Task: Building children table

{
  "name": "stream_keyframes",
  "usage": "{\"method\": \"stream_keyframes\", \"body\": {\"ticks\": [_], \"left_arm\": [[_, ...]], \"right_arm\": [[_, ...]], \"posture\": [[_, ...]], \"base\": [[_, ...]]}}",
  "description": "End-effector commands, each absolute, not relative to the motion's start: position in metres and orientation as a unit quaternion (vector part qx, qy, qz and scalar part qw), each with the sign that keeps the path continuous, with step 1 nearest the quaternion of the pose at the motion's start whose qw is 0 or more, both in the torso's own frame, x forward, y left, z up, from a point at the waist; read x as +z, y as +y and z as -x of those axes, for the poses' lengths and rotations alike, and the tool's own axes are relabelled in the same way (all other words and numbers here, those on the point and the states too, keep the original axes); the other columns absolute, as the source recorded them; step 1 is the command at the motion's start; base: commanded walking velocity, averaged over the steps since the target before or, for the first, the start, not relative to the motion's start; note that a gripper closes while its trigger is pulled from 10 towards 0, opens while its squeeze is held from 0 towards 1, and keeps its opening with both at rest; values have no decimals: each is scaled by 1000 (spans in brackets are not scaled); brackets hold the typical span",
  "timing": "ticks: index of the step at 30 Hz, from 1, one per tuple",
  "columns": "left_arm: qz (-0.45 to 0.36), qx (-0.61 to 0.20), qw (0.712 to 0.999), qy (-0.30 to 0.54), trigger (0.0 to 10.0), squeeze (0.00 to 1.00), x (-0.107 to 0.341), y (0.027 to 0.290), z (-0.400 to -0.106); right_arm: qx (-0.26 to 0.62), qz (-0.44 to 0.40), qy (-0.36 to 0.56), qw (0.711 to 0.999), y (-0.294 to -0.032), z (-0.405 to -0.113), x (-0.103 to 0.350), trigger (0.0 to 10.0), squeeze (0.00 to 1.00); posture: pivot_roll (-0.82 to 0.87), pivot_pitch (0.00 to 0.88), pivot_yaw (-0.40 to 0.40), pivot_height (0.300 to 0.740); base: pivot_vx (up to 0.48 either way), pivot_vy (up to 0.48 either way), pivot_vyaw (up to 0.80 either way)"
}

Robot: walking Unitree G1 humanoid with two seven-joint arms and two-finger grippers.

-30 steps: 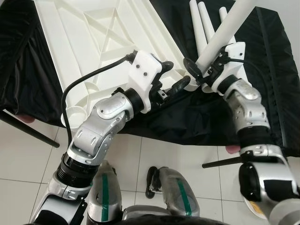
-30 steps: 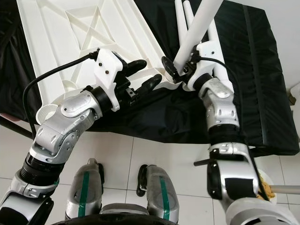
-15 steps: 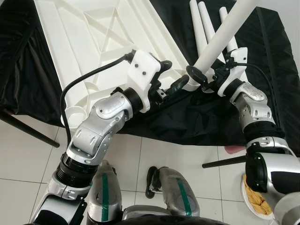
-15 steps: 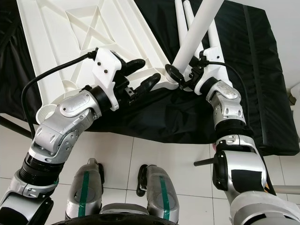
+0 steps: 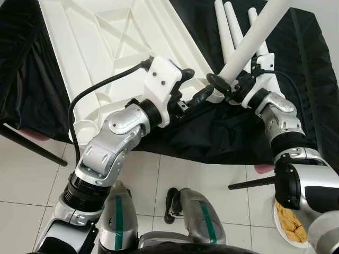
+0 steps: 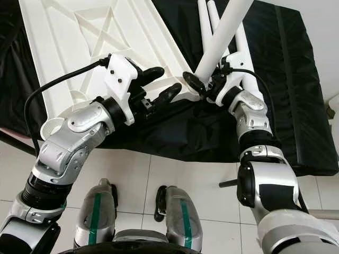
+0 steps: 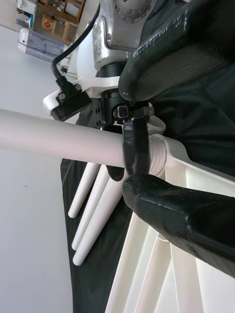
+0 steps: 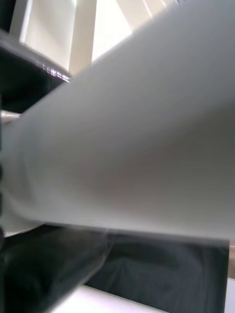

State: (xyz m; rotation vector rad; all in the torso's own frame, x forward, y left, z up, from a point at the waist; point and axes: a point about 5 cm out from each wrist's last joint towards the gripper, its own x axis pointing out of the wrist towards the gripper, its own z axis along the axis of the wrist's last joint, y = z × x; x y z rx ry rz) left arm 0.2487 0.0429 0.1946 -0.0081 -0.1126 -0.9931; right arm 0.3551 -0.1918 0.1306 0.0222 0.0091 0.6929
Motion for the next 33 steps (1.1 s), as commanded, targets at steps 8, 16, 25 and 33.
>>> {"method": "stream_keyframes", "body": {"ticks": [8, 16, 25, 33], "left_arm": [[4, -485, 873, -54, 10000, 0, 196, 40, -247], [5, -484, 874, -54, 10000, 0, 196, 41, -246], [6, -483, 874, -53, 10000, 0, 195, 41, -245], [7, -485, 873, -49, 10000, 0, 194, 40, -244]], "right_arm": [[332, -21, -10, 943, -197, -356, 133, 0, 0], [291, -41, -11, 956, -191, -357, 130, 10000, 0], [232, -59, -22, 971, -181, -359, 134, 10000, 0], [211, -56, -35, 975, -155, -348, 140, 10000, 0]], "posture": [[100, 63, -90, 740], [104, 71, -98, 740], [101, 75, -100, 740], [100, 80, -103, 740]], "base": [[0, 0, 0], [0, 0, 0], [0, 0, 0], [0, 0, 0]]}}
